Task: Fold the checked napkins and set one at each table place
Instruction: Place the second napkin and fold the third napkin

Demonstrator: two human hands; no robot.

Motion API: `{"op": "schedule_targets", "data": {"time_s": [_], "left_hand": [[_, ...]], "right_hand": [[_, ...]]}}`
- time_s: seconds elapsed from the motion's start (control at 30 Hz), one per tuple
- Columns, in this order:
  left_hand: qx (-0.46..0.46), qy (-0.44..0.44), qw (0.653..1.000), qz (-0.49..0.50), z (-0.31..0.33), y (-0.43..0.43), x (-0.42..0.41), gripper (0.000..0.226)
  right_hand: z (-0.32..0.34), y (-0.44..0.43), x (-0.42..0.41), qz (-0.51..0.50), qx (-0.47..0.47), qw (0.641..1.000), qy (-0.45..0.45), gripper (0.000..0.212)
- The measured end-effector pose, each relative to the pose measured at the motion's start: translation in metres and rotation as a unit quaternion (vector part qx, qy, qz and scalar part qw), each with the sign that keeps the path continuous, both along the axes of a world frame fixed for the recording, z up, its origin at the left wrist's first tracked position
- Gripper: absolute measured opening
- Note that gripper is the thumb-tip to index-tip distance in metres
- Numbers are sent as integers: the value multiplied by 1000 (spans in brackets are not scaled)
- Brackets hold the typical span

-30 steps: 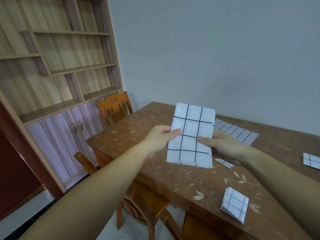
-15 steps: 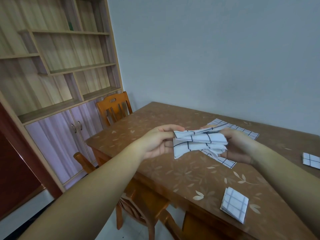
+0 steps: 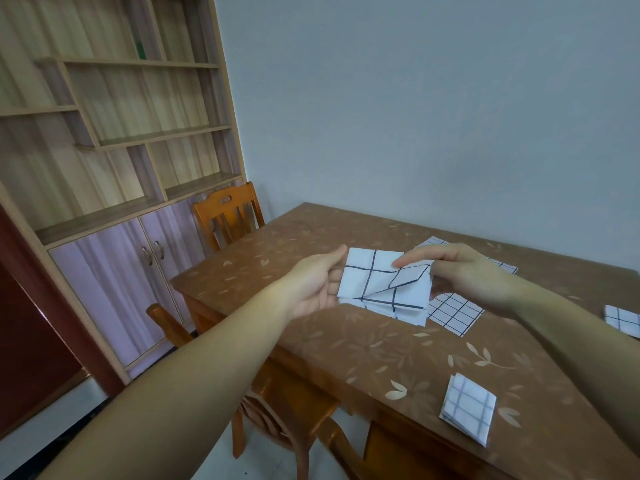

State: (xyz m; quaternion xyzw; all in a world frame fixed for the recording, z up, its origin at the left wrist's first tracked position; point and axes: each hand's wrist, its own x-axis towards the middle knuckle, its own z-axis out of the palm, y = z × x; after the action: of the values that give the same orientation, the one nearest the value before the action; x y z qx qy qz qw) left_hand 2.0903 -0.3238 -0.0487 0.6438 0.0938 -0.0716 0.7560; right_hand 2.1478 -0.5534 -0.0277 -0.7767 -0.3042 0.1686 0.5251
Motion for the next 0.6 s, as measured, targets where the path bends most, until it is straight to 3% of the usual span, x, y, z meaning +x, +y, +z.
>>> {"op": "schedule_targets", "data": {"time_s": [0.07,0.27,0.37,0.53,0.6], "left_hand": [[39,20,999,-11,3,2,-3,42],[158,-30,986,-36,1,9,-5,22],[166,-58,984,-3,2,9,-7,18],[159,-88,983,14,2,6,-8,17],[166,-102,980,30,-1,7,-7,19]], "right_hand": [[0,-1,0,-11,-15,1000,-24,51],[2,-3,-6,-12,-15,1000,-11,48],[3,-2,-9,-25,10,999,17,38],[0,6,-10,-80,-19,995,-52,4],[-4,7,-10,-86,-41,993,-77,14]]}}
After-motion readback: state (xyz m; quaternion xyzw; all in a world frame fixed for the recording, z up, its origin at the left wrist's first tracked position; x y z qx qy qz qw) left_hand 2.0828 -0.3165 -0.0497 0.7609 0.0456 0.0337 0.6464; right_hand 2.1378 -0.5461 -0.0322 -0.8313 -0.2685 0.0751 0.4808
